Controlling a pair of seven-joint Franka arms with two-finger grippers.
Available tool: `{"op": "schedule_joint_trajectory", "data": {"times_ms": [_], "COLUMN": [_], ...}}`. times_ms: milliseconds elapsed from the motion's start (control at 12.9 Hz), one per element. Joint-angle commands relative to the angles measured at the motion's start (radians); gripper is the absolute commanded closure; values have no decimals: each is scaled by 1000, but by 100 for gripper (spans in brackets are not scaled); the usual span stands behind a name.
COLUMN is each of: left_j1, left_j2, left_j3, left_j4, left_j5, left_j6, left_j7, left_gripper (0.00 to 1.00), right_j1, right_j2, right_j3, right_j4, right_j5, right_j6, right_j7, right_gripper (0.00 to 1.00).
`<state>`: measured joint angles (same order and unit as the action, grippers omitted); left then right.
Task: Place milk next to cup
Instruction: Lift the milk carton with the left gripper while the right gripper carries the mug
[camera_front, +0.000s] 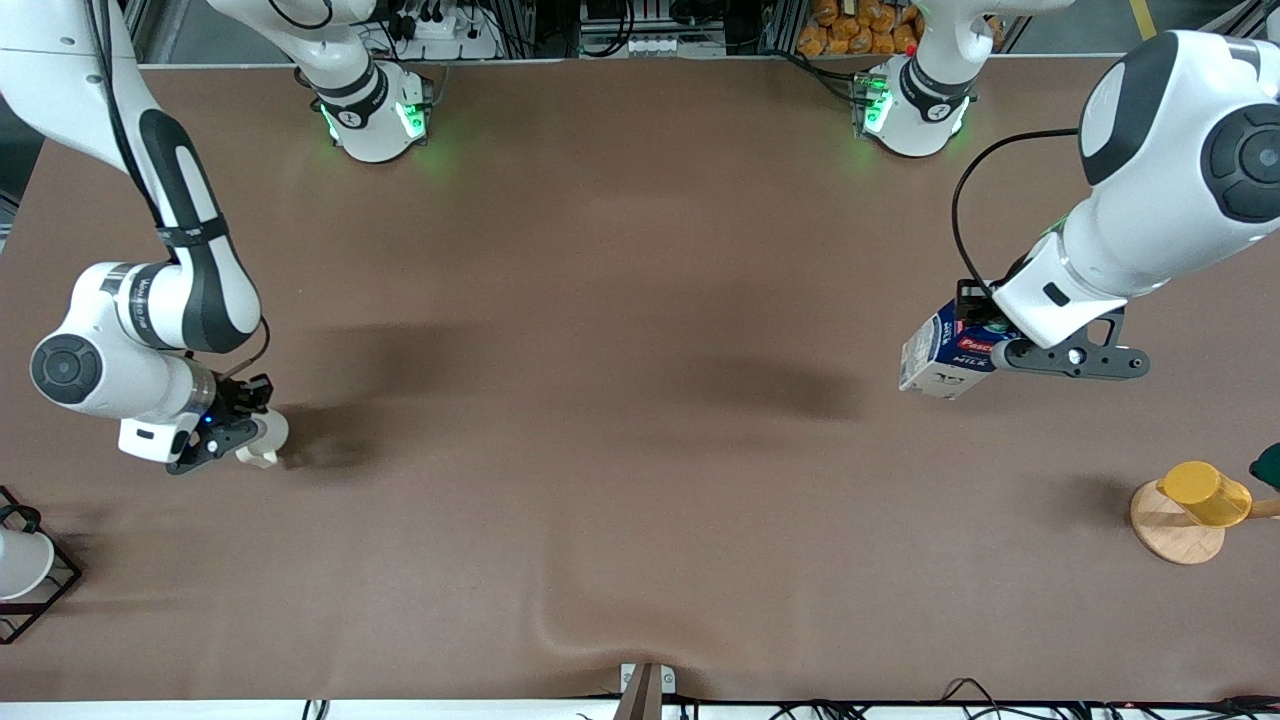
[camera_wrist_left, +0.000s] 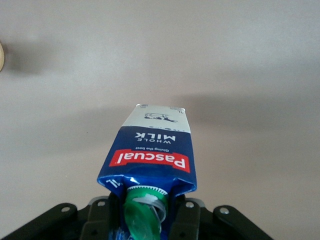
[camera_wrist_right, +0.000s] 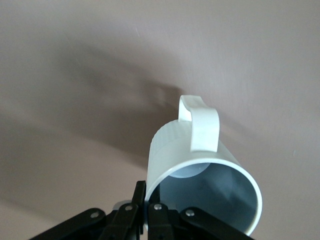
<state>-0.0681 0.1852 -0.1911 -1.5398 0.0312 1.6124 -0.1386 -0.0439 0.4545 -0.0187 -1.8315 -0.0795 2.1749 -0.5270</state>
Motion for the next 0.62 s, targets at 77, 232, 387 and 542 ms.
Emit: {"op": "schedule_joint_trajectory", "data": {"times_ms": [77,232,387,542], "left_j1": [-9,-13,-19,-24], "left_j2": [19,25,25,25], "left_j3": [-22,-22,-24,-24], "left_j4": [36,36,36,35], "left_j5": [-25,-27,-25,-24], "left_j6": [-22,-22,-22,-22], "left_j7": [-18,-21,-44,-47], "left_gripper": [75,75,75,75], "right_j1": [180,300,396,475], "right_j2": [10,39,84,146], "right_j3": [2,2,2,2], "right_j4": [109,177,248,329], "right_j5": [43,44,49,99], "right_j6": [-18,-21,-29,-68], "right_j7": [171,238,306,376], "right_gripper": [100,100,100,100]}}
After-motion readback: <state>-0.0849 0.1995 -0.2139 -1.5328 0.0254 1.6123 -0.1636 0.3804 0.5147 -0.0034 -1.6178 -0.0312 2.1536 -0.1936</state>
